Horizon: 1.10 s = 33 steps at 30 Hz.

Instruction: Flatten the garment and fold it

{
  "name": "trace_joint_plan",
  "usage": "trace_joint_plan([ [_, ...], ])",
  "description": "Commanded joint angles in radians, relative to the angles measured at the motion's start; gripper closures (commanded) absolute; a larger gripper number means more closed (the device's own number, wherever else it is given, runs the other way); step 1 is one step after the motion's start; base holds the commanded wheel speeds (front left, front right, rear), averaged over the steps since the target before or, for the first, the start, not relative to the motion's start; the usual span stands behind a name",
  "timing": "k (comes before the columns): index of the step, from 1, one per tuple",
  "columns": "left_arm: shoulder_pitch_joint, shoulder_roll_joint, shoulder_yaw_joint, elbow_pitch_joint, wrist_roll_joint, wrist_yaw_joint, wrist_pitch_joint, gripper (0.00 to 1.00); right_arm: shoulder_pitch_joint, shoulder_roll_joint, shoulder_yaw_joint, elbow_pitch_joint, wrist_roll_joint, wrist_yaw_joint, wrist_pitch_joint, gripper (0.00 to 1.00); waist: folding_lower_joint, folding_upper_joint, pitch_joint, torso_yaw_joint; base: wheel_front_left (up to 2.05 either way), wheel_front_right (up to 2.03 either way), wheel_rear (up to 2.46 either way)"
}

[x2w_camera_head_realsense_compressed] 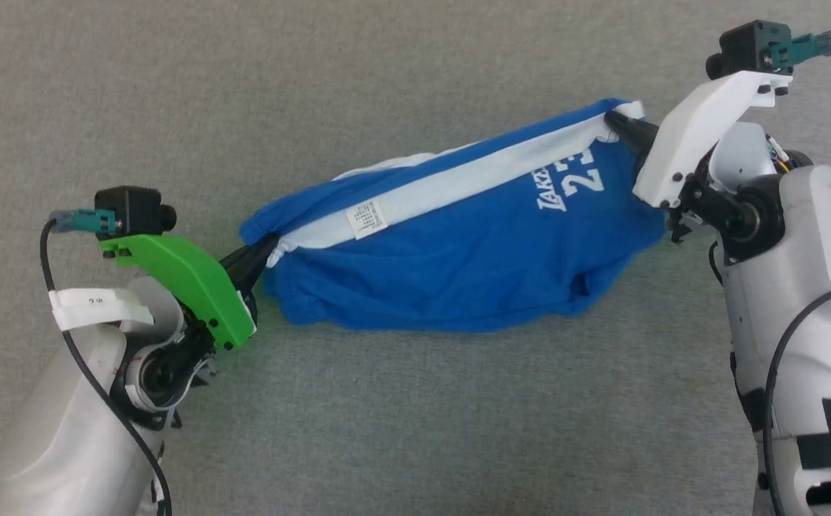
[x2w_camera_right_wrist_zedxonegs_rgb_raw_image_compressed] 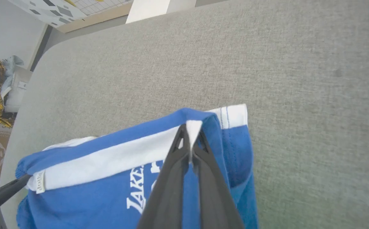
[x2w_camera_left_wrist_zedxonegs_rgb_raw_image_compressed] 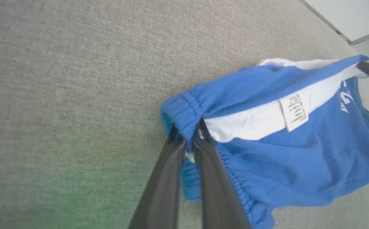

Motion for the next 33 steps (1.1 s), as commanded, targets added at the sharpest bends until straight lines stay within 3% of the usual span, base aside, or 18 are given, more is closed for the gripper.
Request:
trace_joint_plan([
  [1, -0.018, -0.006, -0.003, 0.012, 0.009, -0.006, -0.004, 1.00, -0.022, -0.001, -0.005, 0.025, -0.013, -0.001, -0.015, 1.00, -0.0001, 0.0000, 0.038, 0.031, 0.00, 0.00, 0.00],
  [7, -0.030, -0.021, -0.018, 0.042, 0.006, -0.027, -0.006, 1.00, -0.069, -0.001, -0.013, 0.153, -0.093, -0.001, -0.047, 1.00, -0.0001, 0.0000, 0.041, 0.031, 0.00, 0.00, 0.00],
  [8, -0.028, -0.025, -0.018, 0.046, 0.002, -0.026, -0.005, 0.80, -0.073, -0.001, -0.014, 0.168, -0.095, -0.001, -0.057, 0.87, -0.0001, 0.0000, 0.036, 0.029, 0.00, 0.00, 0.00],
  [9, -0.026, -0.027, -0.019, 0.049, -0.003, -0.026, 0.000, 0.57, -0.076, -0.001, -0.015, 0.176, -0.095, -0.001, -0.065, 0.54, -0.0001, 0.0000, 0.033, 0.028, 0.00, 0.00, 0.00],
  [10, -0.024, -0.028, -0.020, 0.053, -0.008, -0.026, 0.005, 0.00, -0.081, -0.001, -0.017, 0.190, -0.098, -0.001, -0.079, 0.00, -0.0001, 0.0000, 0.025, 0.025, 0.00, 0.00, 0.00],
  [17, 0.012, -0.016, -0.006, 0.032, -0.010, -0.004, -0.008, 0.00, -0.075, -0.001, -0.040, 0.199, -0.109, -0.001, -0.115, 0.00, -0.0001, 0.0000, -0.066, 0.007, 0.00, 0.00, 0.00],
  [23, 0.075, 0.013, 0.036, -0.028, 0.029, 0.058, -0.086, 0.00, -0.005, -0.001, -0.087, 0.100, -0.138, -0.001, -0.122, 0.00, -0.0001, 0.0000, -0.169, -0.012, 0.00, 0.00, 0.00],
  [28, 0.141, 0.060, 0.064, -0.100, 0.217, 0.097, -0.344, 0.00, 0.130, -0.017, -0.063, -0.043, -0.246, -0.001, -0.110, 0.00, -0.0001, 0.0000, -0.222, -0.018, 0.00, 0.00, 0.00],
  [33, 0.228, 0.050, 0.075, -0.140, 0.378, 0.134, -0.625, 0.00, 0.268, -0.026, -0.003, -0.169, -0.345, -0.001, -0.030, 0.00, -0.0001, 0.0000, -0.231, -0.011, 0.00, 0.00, 0.00],
])
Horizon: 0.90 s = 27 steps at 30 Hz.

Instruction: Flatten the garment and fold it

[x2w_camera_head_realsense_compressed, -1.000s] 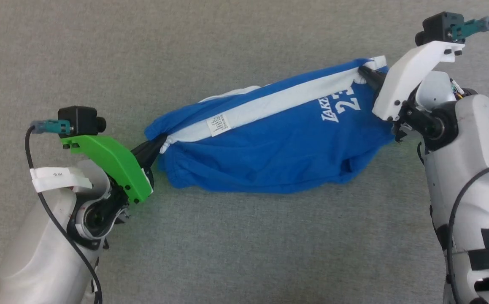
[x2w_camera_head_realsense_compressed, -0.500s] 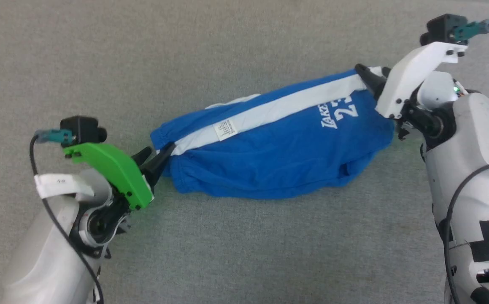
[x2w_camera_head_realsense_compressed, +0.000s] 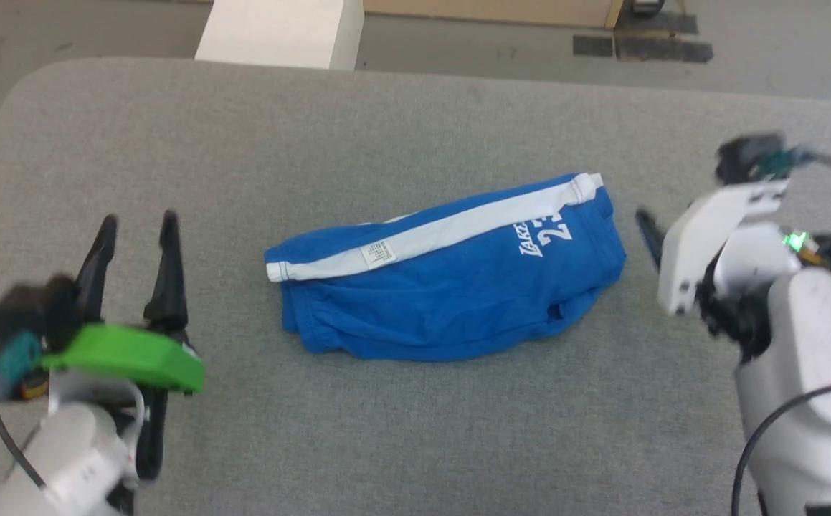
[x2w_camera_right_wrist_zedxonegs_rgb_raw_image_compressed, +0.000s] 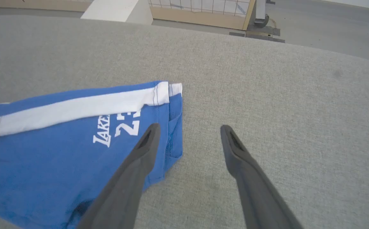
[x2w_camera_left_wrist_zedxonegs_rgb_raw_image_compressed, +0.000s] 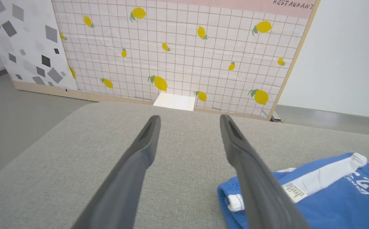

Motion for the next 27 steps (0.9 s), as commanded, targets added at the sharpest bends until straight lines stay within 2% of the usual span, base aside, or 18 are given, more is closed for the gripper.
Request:
trace_joint_plan([
  [1, 0.033, -0.005, 0.001, 0.000, 0.036, 0.014, -0.030, 0.00, 0.031, 0.002, 0.014, -0.024, -0.021, -0.001, 0.028, 0.00, 0.0000, 0.0000, -0.009, 0.001, 0.00, 0.00, 0.00],
  [2, 0.076, -0.036, 0.011, -0.019, 0.098, 0.027, -0.059, 0.00, 0.057, 0.006, 0.030, -0.058, -0.050, -0.001, 0.082, 0.00, 0.0000, 0.0000, 0.001, 0.009, 0.00, 0.00, 0.00],
  [5, 0.104, -0.076, 0.033, -0.044, 0.134, 0.020, -0.063, 0.00, 0.039, 0.011, 0.036, -0.063, -0.080, -0.001, 0.116, 0.00, 0.0000, 0.0000, 0.025, 0.021, 0.00, 0.00, 0.00],
  [10, 0.124, -0.147, 0.079, -0.059, 0.177, -0.029, -0.063, 0.00, -0.042, 0.020, 0.035, -0.012, -0.130, -0.001, 0.146, 0.00, 0.0000, 0.0000, 0.073, 0.058, 0.00, 0.00, 0.00],
  [17, 0.113, -0.210, 0.123, -0.022, 0.219, -0.102, -0.064, 0.00, -0.079, 0.021, 0.036, 0.113, -0.239, -0.001, 0.238, 0.00, 0.0000, 0.0000, 0.111, 0.107, 0.00, 0.00, 0.00],
  [23, 0.115, -0.246, 0.129, 0.020, 0.232, -0.142, -0.064, 0.00, -0.053, 0.023, 0.024, 0.160, -0.235, -0.001, 0.329, 0.00, 0.0000, 0.0000, 0.111, 0.119, 0.00, 0.00, 0.00],
  [24, 0.114, -0.247, 0.123, 0.031, 0.228, -0.150, -0.062, 0.00, -0.051, 0.023, 0.024, 0.162, -0.230, -0.001, 0.335, 0.27, 0.0000, 0.0000, 0.109, 0.118, 0.00, 0.00, 0.00],
  [25, 0.113, -0.250, 0.118, 0.040, 0.221, -0.155, -0.051, 0.00, -0.050, 0.023, 0.021, 0.161, -0.218, -0.001, 0.335, 0.74, 0.0000, 0.0000, 0.107, 0.117, 0.00, 0.00, 0.00],
  [26, 0.110, -0.251, 0.110, 0.052, 0.211, -0.158, -0.022, 0.00, -0.049, 0.024, 0.021, 0.156, -0.208, -0.001, 0.327, 1.00, 0.0000, 0.0000, 0.103, 0.114, 0.00, 0.00, 0.00],
  [27, 0.106, -0.251, 0.101, 0.058, 0.203, -0.162, 0.011, 0.00, -0.049, 0.024, 0.026, 0.154, -0.203, -0.001, 0.322, 1.00, 0.0000, 0.0000, 0.100, 0.111, 0.00, 0.00, 0.00],
])
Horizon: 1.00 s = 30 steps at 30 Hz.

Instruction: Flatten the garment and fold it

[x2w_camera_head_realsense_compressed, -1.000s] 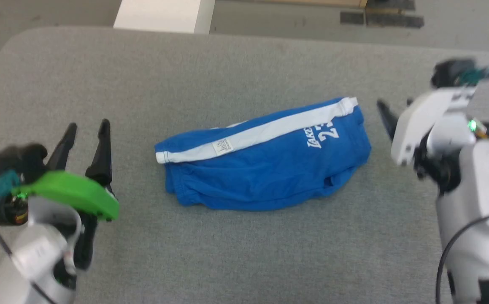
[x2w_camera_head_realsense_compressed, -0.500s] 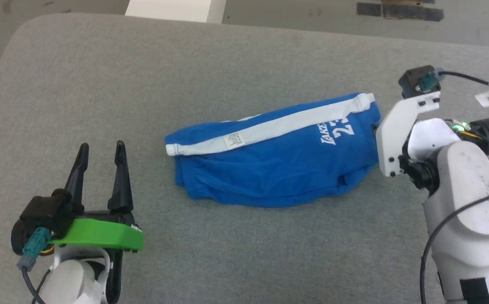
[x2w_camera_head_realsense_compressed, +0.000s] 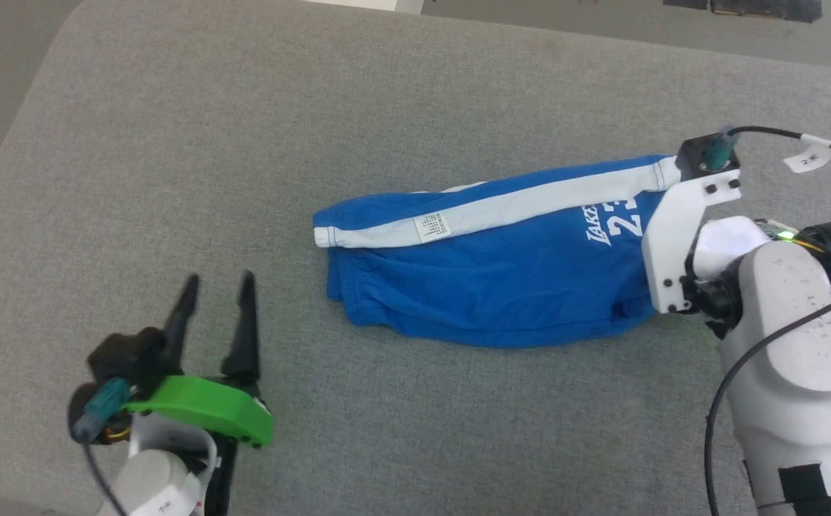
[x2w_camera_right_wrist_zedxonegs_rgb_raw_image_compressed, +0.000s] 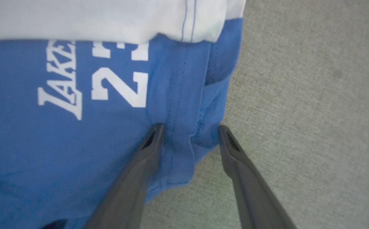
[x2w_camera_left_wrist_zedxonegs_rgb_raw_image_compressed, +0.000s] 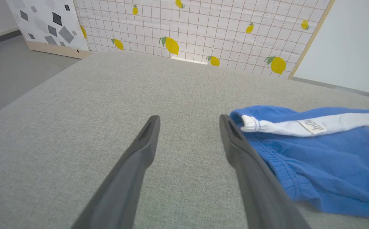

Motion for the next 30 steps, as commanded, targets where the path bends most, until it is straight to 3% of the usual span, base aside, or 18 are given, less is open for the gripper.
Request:
trace_joint_plan([
  [1, -0.011, -0.006, -0.015, 0.004, -0.021, -0.008, 0.053, 0.00, 0.038, 0.007, 0.007, 0.027, 0.013, -0.001, 0.003, 1.00, 0.0000, 0.0000, -0.010, -0.009, 0.00, 0.00, 0.00],
  [9, -0.112, 0.006, -0.108, -0.044, -0.088, 0.008, 0.485, 0.00, 0.028, 0.003, 0.028, 0.005, 0.039, -0.001, -0.033, 1.00, 0.0000, 0.0000, -0.019, -0.040, 0.00, 0.00, 0.00],
  [15, -0.207, 0.025, -0.172, -0.015, -0.077, 0.041, 0.728, 0.00, 0.017, -0.002, 0.052, -0.004, 0.051, -0.001, -0.032, 1.00, 0.0000, 0.0000, 0.007, -0.064, 0.00, 0.00, 0.00],
  [19, -0.240, 0.049, -0.196, 0.059, -0.047, 0.062, 0.813, 0.00, 0.010, 0.000, 0.067, -0.007, 0.061, -0.001, -0.036, 1.00, 0.0000, 0.0000, 0.023, -0.080, 0.00, 0.00, 0.00],
  [23, -0.250, 0.053, -0.200, 0.118, -0.060, 0.050, 0.832, 0.00, 0.003, 0.002, 0.089, -0.009, 0.076, -0.001, -0.043, 1.00, 0.0000, 0.0000, 0.033, -0.099, 0.00, 0.00, 0.00],
  [24, -0.249, 0.048, -0.197, 0.125, -0.073, 0.042, 0.826, 0.52, 0.003, 0.003, 0.095, -0.010, 0.080, -0.001, -0.044, 1.00, 0.0000, 0.0000, 0.033, -0.103, 0.00, 0.00, 0.00],
  [25, -0.248, 0.047, -0.197, 0.129, -0.079, 0.034, 0.820, 0.85, 0.003, 0.003, 0.100, -0.011, 0.084, -0.001, -0.045, 1.00, 0.0000, 0.0000, 0.033, -0.106, 0.00, 0.00, 0.00],
  [26, -0.243, 0.046, -0.198, 0.136, -0.087, 0.024, 0.819, 1.00, 0.003, 0.002, 0.106, -0.012, 0.088, -0.001, -0.047, 1.00, 0.0000, 0.0000, 0.031, -0.110, 0.00, 0.00, 0.00],
  [30, -0.229, 0.044, -0.191, 0.147, -0.110, 0.007, 0.793, 1.00, 0.018, -0.006, 0.120, -0.015, 0.109, -0.001, -0.051, 1.00, 0.0000, 0.0000, 0.008, -0.119, 0.00, 0.00, 0.00],
])
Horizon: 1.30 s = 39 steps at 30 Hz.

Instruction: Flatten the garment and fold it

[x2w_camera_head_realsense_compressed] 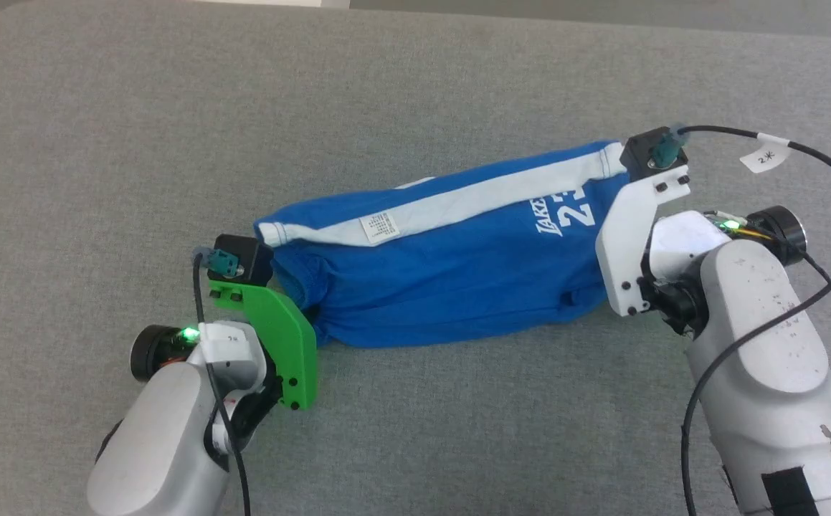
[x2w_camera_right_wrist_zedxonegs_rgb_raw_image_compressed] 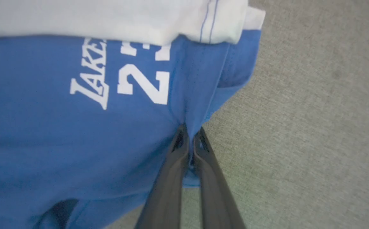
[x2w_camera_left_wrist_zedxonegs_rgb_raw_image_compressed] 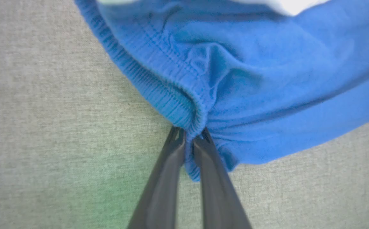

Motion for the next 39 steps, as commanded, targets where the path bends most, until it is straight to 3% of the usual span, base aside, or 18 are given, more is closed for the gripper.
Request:
trace_joint_plan([
  [1, 0.021, -0.001, -0.004, 0.024, -0.007, -0.004, -0.004, 1.00, 0.032, -0.019, 0.002, 0.010, 0.008, -0.002, 0.001, 1.00, 0.0000, -0.0001, -0.021, -0.005, 0.00, 0.00, 0.00],
  [7, 0.041, 0.021, 0.011, 0.019, -0.025, -0.011, -0.010, 1.00, 0.114, -0.044, 0.017, -0.050, 0.084, -0.002, 0.012, 1.00, 0.0000, -0.0001, -0.092, -0.011, 0.00, 0.00, 0.00],
  [14, 0.124, 0.064, 0.030, -0.023, -0.057, 0.007, 0.039, 1.00, 0.309, -0.067, -0.006, -0.248, 0.177, -0.002, 0.032, 1.00, 0.0000, -0.0001, -0.175, -0.039, 0.00, 0.00, 0.00],
  [23, 0.250, 0.095, 0.039, -0.110, -0.092, 0.048, 0.100, 1.00, 0.652, -0.012, -0.092, -0.505, 0.199, -0.002, 0.017, 1.00, 0.0000, -0.0001, -0.223, -0.066, 0.00, 0.00, 0.00],
  [30, 0.338, 0.093, 0.038, -0.127, -0.129, 0.081, 0.146, 1.00, 0.781, 0.000, -0.099, -0.515, 0.268, -0.002, -0.059, 1.00, 0.0000, -0.0001, -0.236, -0.088, 0.00, 0.00, 0.00],
  [31, 0.345, 0.094, 0.040, -0.132, -0.132, 0.085, 0.149, 0.59, 0.786, 0.001, -0.098, -0.508, 0.283, -0.002, -0.078, 0.80, 0.0000, -0.0001, -0.239, -0.089, 0.00, 0.00, 0.00],
  [32, 0.349, 0.093, 0.042, -0.136, -0.133, 0.089, 0.146, 0.00, 0.790, 0.001, -0.101, -0.501, 0.297, -0.002, -0.093, 0.58, 0.0000, -0.0001, -0.242, -0.088, 0.00, 0.00, 0.00],
  [33, 0.353, 0.093, 0.046, -0.141, -0.139, 0.093, 0.148, 0.00, 0.793, 0.001, -0.106, -0.498, 0.309, -0.002, -0.114, 0.00, 0.0000, -0.0001, -0.246, -0.086, 0.00, 0.00, 0.00],
  [39, 0.377, 0.085, 0.107, -0.225, -0.211, 0.114, 0.156, 0.00, 0.798, 0.001, -0.147, -0.527, 0.367, -0.002, -0.149, 0.00, 0.0000, -0.0001, -0.268, -0.085, 0.00, 0.00, 0.00],
])
